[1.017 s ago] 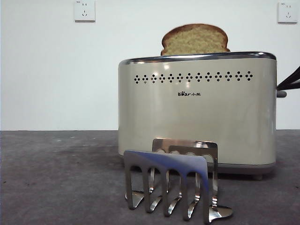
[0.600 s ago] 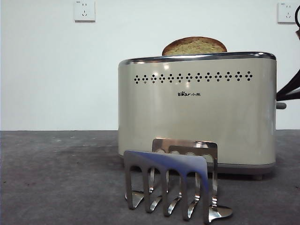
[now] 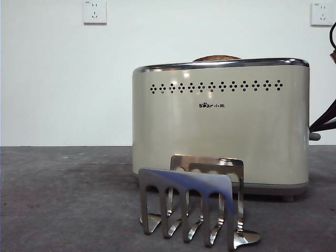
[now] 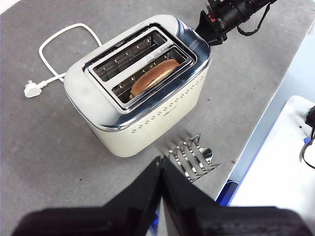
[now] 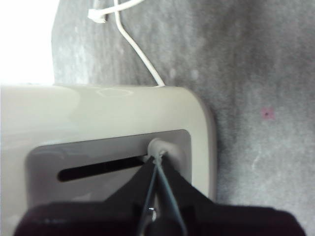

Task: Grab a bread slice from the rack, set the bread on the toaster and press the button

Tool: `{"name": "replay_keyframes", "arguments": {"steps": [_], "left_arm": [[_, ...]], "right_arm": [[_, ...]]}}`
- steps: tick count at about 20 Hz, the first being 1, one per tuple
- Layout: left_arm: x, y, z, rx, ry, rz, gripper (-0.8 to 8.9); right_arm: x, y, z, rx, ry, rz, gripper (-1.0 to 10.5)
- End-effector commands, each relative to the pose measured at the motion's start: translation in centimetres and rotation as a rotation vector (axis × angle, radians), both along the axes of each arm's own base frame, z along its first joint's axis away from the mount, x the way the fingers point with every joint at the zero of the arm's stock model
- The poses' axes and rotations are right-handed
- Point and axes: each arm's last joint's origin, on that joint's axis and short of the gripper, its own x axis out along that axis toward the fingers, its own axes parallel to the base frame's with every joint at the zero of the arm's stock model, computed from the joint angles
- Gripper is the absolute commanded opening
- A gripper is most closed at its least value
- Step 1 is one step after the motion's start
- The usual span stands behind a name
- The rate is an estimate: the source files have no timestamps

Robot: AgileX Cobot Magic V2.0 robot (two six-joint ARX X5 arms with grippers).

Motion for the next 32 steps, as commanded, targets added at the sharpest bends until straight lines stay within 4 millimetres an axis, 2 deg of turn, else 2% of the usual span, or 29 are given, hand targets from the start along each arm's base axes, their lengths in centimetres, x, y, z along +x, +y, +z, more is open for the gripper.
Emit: {"name": "replay_keyframes", "arguments": {"steps": [1,7,20,32], "left_arm": [[0.1,0.0,-0.1,-0.001,0.005,0.007,-0.08],[0.1,0.0,-0.1,-0.001,0.005,0.007,-0.08],[0.1,0.0,-0.1,-0.001,0.006,0.007,-0.08],[0.1,0.0,-0.1,-0.001,0.006,0.007,-0.08]], "right_arm": [[-0.2,0.0,-1.8,-0.037,0.073,-0.005,-0.1],[-0.3,-0.1,-2.8,-0.062,0.128,-0.011,-0.1],[-0.6,0.0,-3.0,-0.084,0.176,-0.013,-0.1],[-0.2,0.0,-2.8,-0.028,0.111,0.014,-0.1]]}}
